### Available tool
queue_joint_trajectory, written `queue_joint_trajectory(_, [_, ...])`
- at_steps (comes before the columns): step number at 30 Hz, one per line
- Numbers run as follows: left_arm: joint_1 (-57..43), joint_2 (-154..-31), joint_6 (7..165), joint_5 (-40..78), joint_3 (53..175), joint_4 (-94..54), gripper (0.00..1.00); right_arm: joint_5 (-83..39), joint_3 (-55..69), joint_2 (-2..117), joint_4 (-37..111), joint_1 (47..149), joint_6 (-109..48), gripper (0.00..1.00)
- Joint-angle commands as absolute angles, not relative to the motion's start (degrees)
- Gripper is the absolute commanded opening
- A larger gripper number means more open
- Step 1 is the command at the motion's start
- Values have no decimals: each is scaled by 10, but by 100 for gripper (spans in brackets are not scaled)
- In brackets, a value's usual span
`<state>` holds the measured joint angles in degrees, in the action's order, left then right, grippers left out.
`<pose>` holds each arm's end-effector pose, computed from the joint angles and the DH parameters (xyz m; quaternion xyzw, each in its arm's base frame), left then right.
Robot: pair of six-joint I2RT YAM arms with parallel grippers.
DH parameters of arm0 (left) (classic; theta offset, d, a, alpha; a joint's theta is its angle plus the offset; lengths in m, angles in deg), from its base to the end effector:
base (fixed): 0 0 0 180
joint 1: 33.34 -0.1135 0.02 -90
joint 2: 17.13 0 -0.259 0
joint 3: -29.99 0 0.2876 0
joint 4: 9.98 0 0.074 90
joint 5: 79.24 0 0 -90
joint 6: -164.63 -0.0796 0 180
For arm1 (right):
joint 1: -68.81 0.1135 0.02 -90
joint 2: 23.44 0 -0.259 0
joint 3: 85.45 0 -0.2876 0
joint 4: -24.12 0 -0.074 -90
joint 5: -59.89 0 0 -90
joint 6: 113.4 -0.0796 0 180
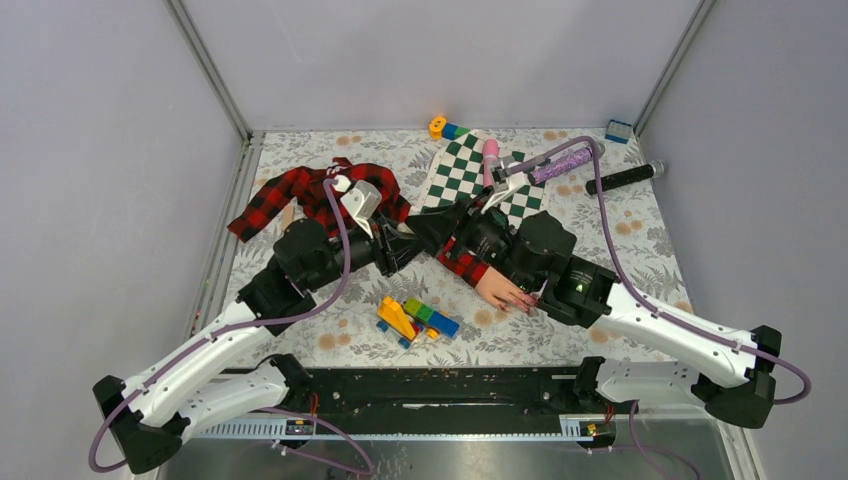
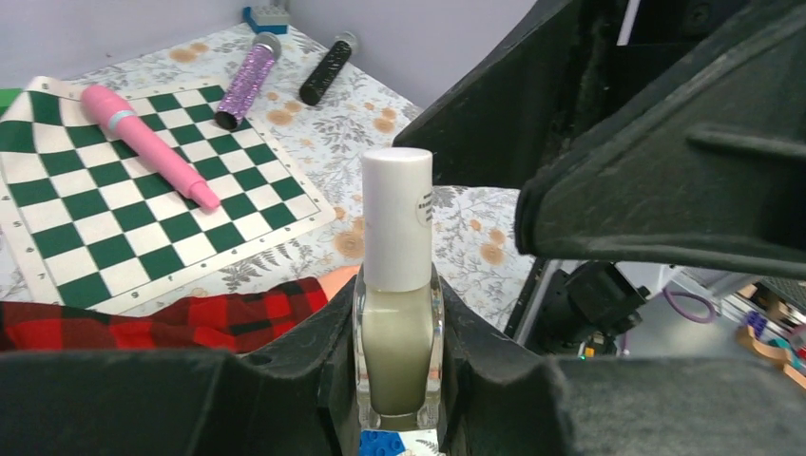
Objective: Paint the nails
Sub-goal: Unscrew the nail polish bottle.
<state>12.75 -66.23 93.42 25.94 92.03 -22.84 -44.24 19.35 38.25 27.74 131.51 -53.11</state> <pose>0.1802 -0.2173 0.3739 0.2561 0.6586 -0.4550 0.5419 0.1667 0.2806 0.4347 -0.0911 0.6391 0.4935 0.5828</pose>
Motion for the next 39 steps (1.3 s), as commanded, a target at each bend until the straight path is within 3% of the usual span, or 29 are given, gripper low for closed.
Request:
queue_joint_trajectory(1, [134,-651,916,199,930,-219,0,-495,145,396,273,1325,-549,57])
queue_joint_trajectory(8, [138,-653,914,172,935,-240,0,-507,111,426,322,1325,-571,48])
queue_joint_trajectory(39, [155,-649,907,91,931,-256,0,-484,51,497,389,1327,-632,44])
